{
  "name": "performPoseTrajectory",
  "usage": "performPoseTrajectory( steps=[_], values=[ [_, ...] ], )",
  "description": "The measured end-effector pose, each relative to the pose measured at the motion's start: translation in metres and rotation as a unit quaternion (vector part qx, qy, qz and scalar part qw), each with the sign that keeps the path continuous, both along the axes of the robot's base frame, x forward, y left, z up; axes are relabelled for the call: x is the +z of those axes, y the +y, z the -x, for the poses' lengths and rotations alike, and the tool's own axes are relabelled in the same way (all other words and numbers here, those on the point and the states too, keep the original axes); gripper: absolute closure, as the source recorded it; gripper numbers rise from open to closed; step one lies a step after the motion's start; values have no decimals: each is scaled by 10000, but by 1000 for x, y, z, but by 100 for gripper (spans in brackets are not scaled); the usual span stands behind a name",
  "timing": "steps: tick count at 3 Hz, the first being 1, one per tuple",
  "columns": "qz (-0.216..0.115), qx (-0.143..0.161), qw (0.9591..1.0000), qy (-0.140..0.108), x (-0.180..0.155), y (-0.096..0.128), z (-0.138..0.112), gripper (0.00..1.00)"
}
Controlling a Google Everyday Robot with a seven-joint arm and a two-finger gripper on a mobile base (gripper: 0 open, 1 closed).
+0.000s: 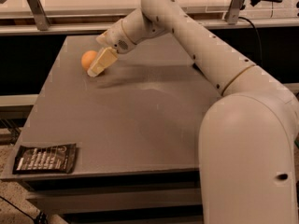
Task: Move orange near rxbar chocolate
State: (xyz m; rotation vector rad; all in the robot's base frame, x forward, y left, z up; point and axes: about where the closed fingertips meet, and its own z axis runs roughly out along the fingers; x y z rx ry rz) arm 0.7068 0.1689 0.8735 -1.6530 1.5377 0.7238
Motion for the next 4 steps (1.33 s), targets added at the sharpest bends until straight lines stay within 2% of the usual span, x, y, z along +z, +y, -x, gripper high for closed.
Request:
performPoseTrajectory(
  steps=[1, 2, 3, 4],
  values=[
    [-59, -3, 10000, 59, -7, 9, 2, 38],
    [-76, 81, 9999, 79, -8, 14, 6, 53],
    [-196, 432, 9988, 99, 2, 17, 24, 53],
    [-266, 1043, 9942, 16, 36, 17, 68, 69]
  ],
)
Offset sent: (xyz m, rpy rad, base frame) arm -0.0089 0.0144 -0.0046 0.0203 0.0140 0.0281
